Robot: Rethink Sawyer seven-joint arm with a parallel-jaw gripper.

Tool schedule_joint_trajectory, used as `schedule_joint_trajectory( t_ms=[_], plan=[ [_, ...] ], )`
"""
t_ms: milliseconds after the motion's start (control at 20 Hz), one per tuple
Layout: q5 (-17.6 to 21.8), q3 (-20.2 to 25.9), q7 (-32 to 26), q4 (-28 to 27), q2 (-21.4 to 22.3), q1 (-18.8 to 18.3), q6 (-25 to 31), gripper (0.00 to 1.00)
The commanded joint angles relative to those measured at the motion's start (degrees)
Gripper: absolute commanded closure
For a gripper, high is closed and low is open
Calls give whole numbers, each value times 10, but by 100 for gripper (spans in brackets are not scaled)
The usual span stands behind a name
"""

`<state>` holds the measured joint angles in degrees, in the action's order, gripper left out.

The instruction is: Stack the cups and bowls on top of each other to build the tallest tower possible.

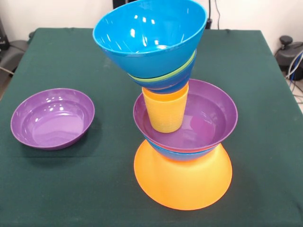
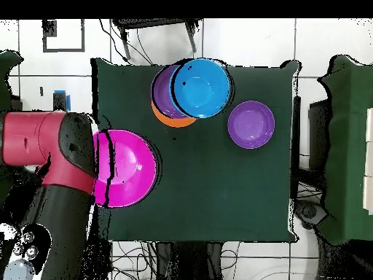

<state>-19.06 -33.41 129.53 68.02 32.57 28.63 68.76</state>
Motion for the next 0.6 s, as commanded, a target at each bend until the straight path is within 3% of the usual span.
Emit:
schedule_joint_trajectory(
  t_ms=[50,350,600],
  plan=[
    [79,71,-106,54,74,-5,-148,100],
    [98,59,-65,-58,62,7,-20,100],
    [115,66,-70,-152,29,-14,32,100]
  ],
)
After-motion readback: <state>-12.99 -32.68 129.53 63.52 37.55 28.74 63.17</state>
